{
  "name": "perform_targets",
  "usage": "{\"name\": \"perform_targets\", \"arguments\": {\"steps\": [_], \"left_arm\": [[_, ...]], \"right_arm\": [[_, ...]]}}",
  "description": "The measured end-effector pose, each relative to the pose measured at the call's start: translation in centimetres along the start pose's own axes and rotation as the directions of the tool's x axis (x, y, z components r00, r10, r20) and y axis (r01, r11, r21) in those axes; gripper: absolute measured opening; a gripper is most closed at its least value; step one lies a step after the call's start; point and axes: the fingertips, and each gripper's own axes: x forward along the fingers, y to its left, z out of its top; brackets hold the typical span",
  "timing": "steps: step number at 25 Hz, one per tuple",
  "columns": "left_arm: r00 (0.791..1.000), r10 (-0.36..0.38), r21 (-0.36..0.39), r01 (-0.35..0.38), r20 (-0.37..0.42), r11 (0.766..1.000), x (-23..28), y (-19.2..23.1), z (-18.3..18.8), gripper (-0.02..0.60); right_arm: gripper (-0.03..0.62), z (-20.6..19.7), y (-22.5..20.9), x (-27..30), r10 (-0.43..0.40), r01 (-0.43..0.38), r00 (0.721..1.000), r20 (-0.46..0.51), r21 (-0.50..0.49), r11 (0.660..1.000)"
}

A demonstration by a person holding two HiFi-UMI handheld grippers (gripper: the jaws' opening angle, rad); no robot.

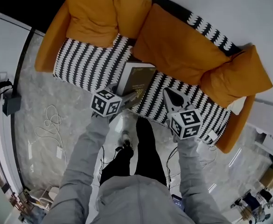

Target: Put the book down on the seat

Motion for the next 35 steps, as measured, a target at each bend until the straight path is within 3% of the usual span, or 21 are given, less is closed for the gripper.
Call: {"name": "perform_targets", "arguments": {"steps": [12, 25, 35], "left_arm": [[0.994, -0.106, -0.128, 0.101, -0.037, 0.987, 8.6, 5.2, -5.9, 0.225], [0.97, -0.219, -0.264, 0.185, -0.109, 0.947, 14.5, 7.8, -10.1, 0.225], [0.96, -0.224, -0.276, 0.173, -0.167, 0.946, 17.0, 9.0, -10.7, 0.239]], "right_arm": [[0.029, -8.2, -3.8, 5.4, -0.032, 0.034, 0.999, -0.041, 0.053, 0.998], [0.03, -13.8, -4.5, 8.9, -0.03, 0.038, 0.995, -0.092, 0.093, 0.995], [0.03, -15.4, -5.8, 9.9, -0.025, 0.037, 0.993, -0.111, 0.114, 0.993]]}}
